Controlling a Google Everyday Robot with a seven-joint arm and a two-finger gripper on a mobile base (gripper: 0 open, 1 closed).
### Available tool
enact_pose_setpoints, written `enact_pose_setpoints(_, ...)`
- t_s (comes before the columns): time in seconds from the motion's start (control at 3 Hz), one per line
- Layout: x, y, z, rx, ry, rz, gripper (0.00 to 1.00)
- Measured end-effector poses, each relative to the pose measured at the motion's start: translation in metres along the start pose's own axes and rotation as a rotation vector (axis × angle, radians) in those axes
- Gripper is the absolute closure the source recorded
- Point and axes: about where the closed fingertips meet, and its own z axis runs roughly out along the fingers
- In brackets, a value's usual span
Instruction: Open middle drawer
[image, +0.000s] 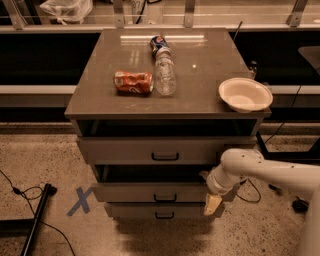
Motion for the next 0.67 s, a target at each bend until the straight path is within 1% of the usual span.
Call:
enact_pose_setpoints(0.33, 0.003, 0.007, 0.002, -0.036, -0.008, 0.017, 0.27)
enact_pose_setpoints(0.67, 0.006, 0.02, -0.003, -0.054, -0.009, 0.037, 0.3)
